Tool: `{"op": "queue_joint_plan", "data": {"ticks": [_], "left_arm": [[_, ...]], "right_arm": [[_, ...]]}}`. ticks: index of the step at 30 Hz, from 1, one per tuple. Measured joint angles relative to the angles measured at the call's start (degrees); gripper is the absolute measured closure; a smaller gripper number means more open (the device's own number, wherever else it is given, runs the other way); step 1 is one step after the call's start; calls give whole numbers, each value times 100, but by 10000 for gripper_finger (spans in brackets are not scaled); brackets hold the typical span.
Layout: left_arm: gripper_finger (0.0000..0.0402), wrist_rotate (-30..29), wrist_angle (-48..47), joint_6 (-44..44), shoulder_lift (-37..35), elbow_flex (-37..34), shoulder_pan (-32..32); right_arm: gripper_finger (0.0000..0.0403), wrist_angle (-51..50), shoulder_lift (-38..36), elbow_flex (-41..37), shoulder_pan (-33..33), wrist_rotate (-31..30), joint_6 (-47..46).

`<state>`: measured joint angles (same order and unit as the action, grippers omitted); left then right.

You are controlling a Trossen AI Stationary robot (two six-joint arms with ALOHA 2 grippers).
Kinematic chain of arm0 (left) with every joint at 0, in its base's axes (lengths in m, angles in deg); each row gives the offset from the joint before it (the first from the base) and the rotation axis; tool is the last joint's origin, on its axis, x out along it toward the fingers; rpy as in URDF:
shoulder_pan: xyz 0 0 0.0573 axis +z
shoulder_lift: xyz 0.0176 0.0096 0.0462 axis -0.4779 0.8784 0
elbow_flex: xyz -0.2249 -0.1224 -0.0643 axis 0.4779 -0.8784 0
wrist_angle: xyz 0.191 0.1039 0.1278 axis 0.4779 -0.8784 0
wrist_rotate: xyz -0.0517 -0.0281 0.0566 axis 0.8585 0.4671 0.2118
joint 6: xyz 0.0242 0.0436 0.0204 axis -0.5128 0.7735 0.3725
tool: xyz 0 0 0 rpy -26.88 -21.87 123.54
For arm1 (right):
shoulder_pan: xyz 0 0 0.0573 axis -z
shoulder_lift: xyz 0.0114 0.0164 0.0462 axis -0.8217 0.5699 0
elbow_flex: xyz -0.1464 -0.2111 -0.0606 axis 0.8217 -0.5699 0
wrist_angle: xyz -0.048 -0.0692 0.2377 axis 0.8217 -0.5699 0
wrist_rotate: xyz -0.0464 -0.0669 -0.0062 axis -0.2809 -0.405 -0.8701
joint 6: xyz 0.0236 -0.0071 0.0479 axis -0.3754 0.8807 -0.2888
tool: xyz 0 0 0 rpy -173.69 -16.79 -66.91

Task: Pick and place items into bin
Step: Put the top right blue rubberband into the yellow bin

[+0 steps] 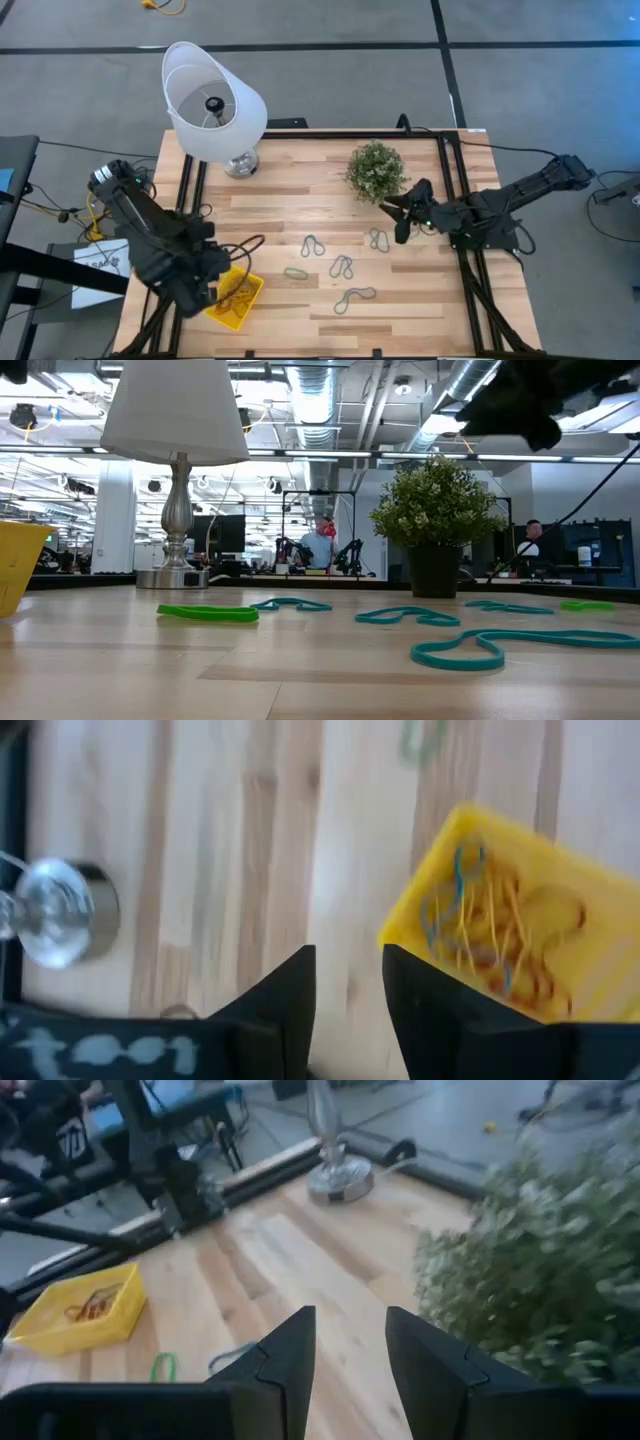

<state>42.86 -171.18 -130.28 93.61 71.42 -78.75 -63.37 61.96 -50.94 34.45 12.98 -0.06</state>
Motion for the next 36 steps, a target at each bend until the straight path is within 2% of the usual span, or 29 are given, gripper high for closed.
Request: {"op": "queue_joint_plan", "data": {"ticks": [6,10,14,21,25,36], "left_arm": [[292,-1796,-218,-1312,-763,-515,-712],[292,-2307,-127,-2076,-1158,-1189,-908],[292,-2598,436,-2481,-1394,-2065,-964],[292,-3172,2189,-2670,-1379,-3199,-961],[292,-3714,3181,-2233,-1382,-3589,-959],[292,-4493,3411,-2118,-1382,-3655,-959]], "right_arm": [[284,278,927,-3,169,1152,209],[284,274,1557,1,-54,1452,332],[284,225,2148,1,-232,1443,-218],[284,-383,3058,1,-248,1431,-1275],[284,-576,3575,10,-229,1581,-1708],[285,-625,4411,558,-163,1433,-1705]]}}
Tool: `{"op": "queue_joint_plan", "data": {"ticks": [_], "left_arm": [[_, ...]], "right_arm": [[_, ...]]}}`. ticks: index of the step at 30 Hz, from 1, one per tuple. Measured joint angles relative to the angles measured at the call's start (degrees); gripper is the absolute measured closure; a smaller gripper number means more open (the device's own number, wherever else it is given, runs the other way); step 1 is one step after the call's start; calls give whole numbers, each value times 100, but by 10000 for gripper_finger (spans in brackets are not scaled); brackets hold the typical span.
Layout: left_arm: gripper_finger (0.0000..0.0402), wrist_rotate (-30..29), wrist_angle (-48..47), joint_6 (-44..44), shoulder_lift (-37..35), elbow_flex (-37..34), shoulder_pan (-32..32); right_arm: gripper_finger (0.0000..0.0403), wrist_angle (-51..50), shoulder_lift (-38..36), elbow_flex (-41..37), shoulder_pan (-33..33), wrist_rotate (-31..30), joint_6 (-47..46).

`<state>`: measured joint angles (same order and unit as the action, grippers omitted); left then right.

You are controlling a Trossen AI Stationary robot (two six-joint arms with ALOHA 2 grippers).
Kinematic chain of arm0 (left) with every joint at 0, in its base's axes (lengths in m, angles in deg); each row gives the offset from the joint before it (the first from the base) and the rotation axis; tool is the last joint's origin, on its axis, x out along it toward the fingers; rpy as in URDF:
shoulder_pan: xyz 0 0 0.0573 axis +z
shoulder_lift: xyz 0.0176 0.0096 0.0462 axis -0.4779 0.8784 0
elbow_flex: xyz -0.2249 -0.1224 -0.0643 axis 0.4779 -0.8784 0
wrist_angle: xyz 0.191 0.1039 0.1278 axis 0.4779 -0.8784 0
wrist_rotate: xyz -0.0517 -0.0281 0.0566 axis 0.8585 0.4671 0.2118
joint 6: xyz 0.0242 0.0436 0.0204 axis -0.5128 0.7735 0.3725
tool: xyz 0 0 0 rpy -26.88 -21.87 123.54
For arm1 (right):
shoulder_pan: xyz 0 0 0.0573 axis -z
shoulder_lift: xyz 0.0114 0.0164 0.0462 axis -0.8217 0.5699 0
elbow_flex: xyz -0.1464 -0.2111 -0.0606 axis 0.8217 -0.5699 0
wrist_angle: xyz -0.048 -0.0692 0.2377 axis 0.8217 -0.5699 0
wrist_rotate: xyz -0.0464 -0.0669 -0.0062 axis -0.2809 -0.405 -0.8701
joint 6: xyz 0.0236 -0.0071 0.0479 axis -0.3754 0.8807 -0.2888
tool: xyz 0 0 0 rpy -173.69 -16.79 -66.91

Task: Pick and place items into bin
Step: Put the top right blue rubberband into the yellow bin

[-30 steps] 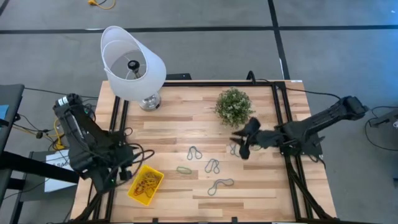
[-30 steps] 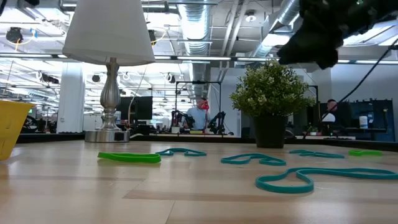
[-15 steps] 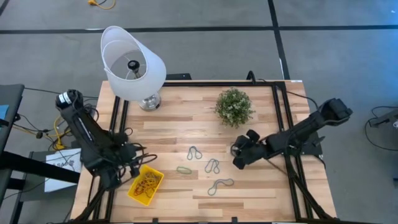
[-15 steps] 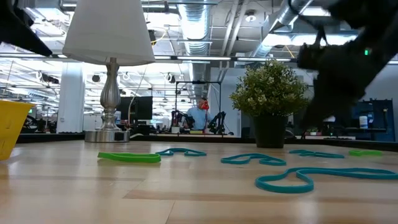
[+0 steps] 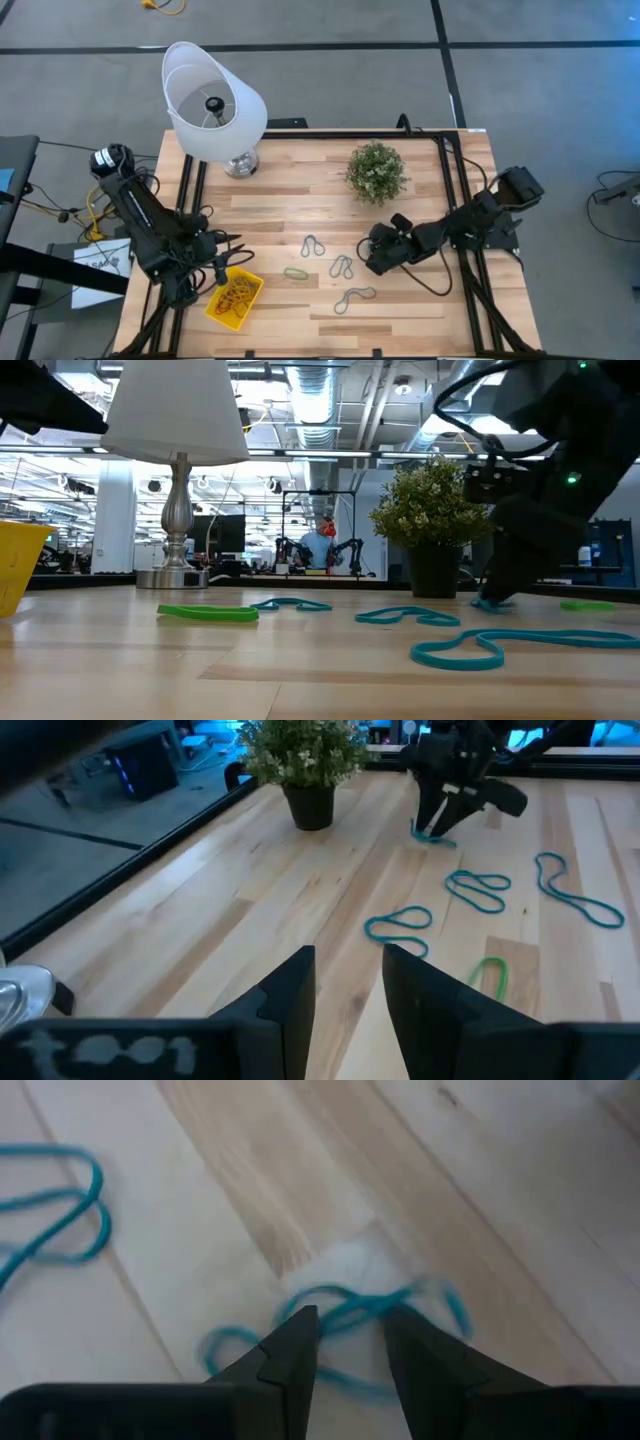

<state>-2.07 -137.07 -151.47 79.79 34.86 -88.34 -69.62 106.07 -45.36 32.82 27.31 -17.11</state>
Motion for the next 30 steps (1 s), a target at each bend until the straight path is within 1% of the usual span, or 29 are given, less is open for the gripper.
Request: {"op": "queue_joint_plan", "data": {"ticks": [2,10,14,17,21,22,25,27,30], "left_arm": [[292,9,26,0,0,0,0],[292,190,274,158,0,0,0],[292,192,276,178,0,0,0],[292,192,280,186,0,0,0],[292,192,280,188,0,0,0],[292,194,279,188,0,0,0],[292,192,278,190,0,0,0],[292,192,278,190,0,0,0],[292,190,275,238,0,0,0]], "right_arm": [[285,139,157,71,50,-101,-35],[285,128,730,355,186,-483,-95],[291,108,787,494,202,-642,-290],[319,108,791,556,232,-652,-295],[386,234,797,553,268,-692,-289],[393,321,798,548,268,-714,-223],[393,768,743,516,270,-708,67],[399,1308,633,524,254,-718,334],[399,2369,474,529,189,-723,1011]]}}
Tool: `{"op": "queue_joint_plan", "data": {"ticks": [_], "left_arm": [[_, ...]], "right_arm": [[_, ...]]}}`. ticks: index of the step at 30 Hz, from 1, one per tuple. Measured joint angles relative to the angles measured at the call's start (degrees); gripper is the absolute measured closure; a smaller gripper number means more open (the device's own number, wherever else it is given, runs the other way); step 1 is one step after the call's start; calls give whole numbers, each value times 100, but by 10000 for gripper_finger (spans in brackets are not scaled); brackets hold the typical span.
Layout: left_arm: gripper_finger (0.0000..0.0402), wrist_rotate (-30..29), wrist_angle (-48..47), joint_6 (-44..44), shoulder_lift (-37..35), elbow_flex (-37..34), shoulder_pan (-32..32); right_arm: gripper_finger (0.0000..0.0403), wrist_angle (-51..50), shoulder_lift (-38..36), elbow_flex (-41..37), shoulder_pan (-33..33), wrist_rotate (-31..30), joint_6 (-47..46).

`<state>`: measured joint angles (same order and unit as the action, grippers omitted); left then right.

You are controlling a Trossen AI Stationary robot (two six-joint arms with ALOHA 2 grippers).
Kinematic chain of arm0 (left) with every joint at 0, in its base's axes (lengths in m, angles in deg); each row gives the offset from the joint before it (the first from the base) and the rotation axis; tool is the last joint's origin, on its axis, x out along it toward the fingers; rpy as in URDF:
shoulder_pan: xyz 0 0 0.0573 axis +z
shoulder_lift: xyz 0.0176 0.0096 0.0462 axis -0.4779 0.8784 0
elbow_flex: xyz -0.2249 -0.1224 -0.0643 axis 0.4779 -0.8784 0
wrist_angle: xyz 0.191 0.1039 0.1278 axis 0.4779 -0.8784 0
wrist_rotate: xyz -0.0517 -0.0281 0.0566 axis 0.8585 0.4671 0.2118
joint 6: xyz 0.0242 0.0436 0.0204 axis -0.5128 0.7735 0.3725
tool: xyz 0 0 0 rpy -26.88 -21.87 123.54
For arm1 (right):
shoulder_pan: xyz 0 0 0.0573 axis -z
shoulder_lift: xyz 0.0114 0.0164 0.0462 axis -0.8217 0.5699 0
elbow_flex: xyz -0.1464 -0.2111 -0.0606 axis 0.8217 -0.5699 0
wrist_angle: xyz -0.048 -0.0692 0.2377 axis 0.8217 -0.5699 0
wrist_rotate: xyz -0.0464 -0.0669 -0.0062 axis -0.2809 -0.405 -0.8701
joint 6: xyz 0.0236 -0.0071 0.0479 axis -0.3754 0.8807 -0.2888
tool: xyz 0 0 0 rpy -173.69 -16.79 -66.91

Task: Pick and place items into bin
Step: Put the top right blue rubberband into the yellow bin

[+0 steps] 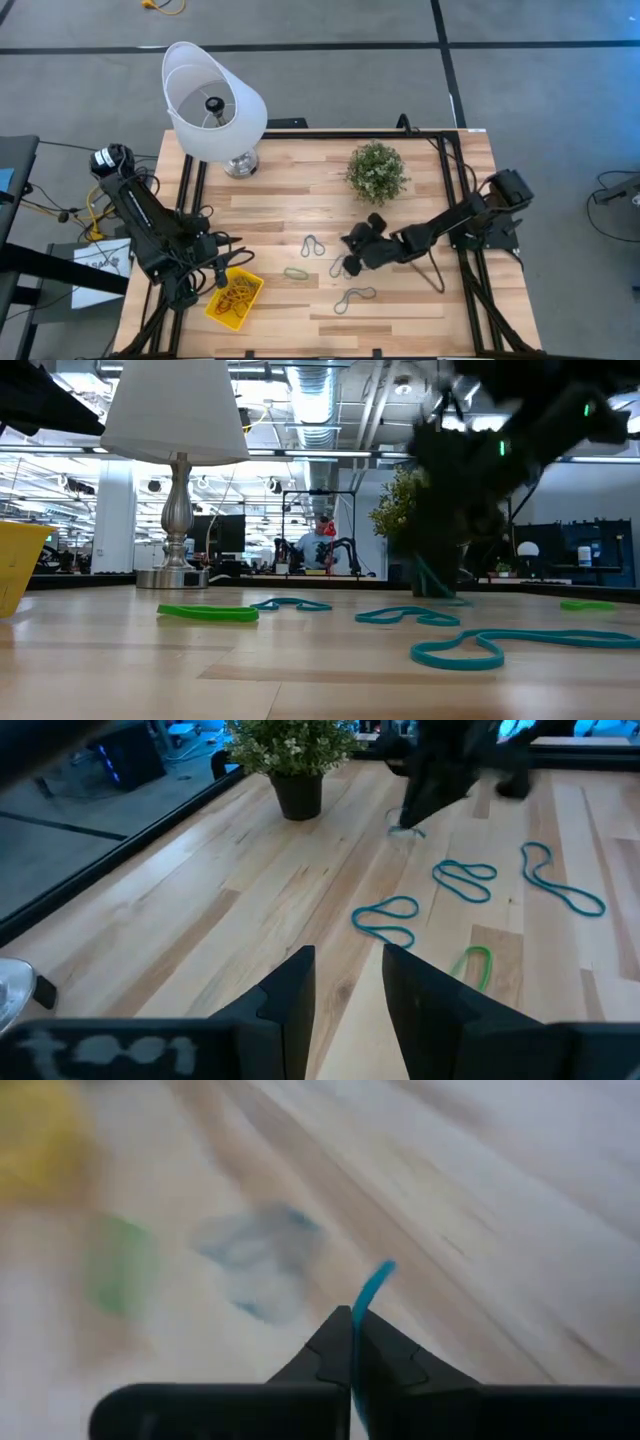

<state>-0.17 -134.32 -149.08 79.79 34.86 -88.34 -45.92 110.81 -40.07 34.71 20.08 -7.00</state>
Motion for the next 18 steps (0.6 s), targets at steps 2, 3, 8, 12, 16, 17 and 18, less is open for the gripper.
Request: {"op": "queue_joint_plan", "data": {"ticks": [2,3,8,12,16,17,18], "left_arm": [[292,-13,1,113,0,0,0],[292,-42,1,160,0,0,0],[292,-293,-18,190,0,0,24],[292,-773,-21,190,0,0,24],[292,-1226,-22,140,0,0,28],[292,-1273,-19,128,0,0,28],[292,-1276,-15,126,0,0,28]], "right_arm": [[401,939,-84,0,-55,71,582],[401,1475,-111,5,-55,139,910],[402,4014,113,176,47,1006,2217],[402,4257,658,958,194,1662,2696],[402,4257,1552,2122,304,2210,2894],[402,4208,1804,2453,321,2338,2898],[402,4148,2050,2766,325,2458,2898]]}}
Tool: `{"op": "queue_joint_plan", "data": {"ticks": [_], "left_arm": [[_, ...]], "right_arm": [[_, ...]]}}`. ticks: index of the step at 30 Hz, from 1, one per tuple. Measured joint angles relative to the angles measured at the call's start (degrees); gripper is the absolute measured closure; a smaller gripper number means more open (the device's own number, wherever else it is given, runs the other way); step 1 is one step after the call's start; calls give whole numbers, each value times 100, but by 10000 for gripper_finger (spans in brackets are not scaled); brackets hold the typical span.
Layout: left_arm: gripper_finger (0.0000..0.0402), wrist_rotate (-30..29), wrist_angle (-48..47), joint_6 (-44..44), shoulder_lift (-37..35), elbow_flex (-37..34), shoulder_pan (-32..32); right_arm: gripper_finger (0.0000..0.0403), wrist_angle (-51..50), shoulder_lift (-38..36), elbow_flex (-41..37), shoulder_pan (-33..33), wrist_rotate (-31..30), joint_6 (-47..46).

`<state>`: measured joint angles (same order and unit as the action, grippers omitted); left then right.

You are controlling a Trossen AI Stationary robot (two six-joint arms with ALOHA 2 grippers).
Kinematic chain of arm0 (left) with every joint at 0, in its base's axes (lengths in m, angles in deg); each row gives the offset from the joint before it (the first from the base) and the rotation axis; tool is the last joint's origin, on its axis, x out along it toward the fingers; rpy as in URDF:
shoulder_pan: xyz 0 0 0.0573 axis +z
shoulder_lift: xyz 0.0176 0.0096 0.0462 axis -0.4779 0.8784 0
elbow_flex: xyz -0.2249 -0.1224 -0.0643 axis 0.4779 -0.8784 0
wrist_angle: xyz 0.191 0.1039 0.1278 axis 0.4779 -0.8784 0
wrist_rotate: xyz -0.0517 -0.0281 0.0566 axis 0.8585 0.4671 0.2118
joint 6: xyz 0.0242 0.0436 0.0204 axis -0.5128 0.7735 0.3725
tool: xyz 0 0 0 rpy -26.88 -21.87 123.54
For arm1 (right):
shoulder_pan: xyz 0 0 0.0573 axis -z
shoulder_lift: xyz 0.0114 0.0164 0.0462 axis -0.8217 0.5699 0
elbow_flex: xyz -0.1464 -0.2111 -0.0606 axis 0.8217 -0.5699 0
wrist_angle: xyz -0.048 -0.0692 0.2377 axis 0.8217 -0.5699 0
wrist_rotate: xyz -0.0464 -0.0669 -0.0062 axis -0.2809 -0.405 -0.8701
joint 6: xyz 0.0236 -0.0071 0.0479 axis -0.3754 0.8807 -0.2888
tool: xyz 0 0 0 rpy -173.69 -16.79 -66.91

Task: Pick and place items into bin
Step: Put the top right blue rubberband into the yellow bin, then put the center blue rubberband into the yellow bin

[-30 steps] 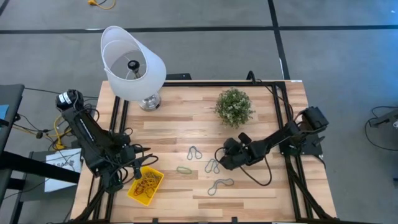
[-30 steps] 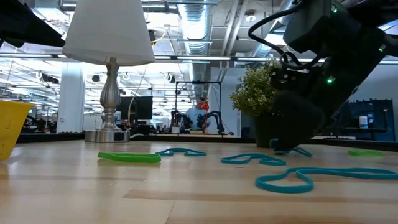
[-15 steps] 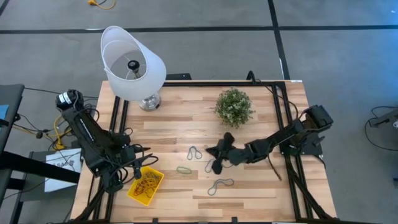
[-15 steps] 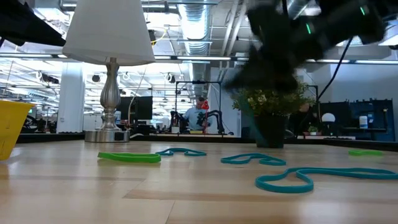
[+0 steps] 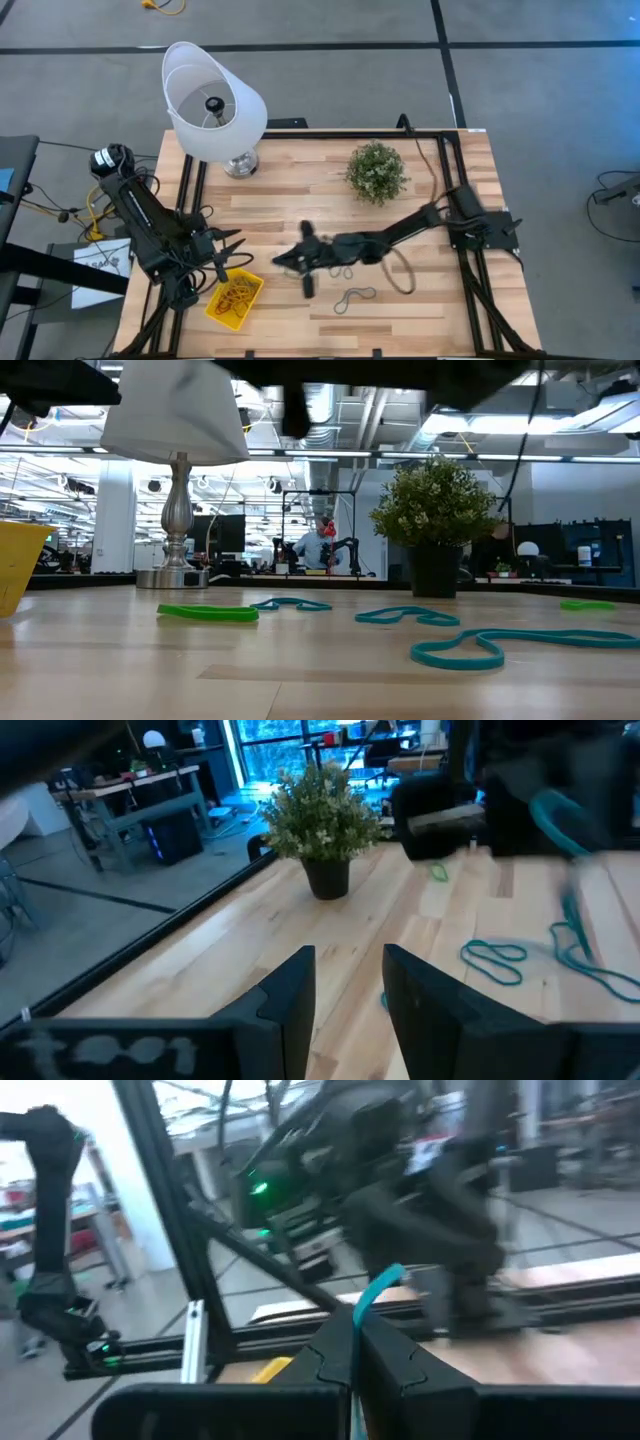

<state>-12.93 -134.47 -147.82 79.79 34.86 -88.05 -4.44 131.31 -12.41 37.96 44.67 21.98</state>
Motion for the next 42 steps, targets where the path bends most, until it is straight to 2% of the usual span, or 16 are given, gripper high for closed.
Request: {"op": "queue_joint_plan", "data": {"ticks": [9,15,22,29,33,36,42], "left_arm": [[292,36,-8,407,0,0,0],[292,237,-8,453,0,0,0],[292,253,-8,475,0,0,0],[292,348,-8,479,0,0,0],[292,399,-8,479,0,0,0],[292,477,-7,478,0,0,-2],[292,535,-6,477,0,0,-2]], "right_arm": [[403,-511,1923,2513,14,958,7],[403,-1197,2792,3858,64,1012,58],[400,-1985,3461,4697,99,1007,47],[354,-2031,3477,4794,128,1002,47],[322,-2491,3238,4792,162,974,45],[307,-3543,2928,4792,182,1128,47],[311,-6621,2016,4793,247,1514,47]]}}
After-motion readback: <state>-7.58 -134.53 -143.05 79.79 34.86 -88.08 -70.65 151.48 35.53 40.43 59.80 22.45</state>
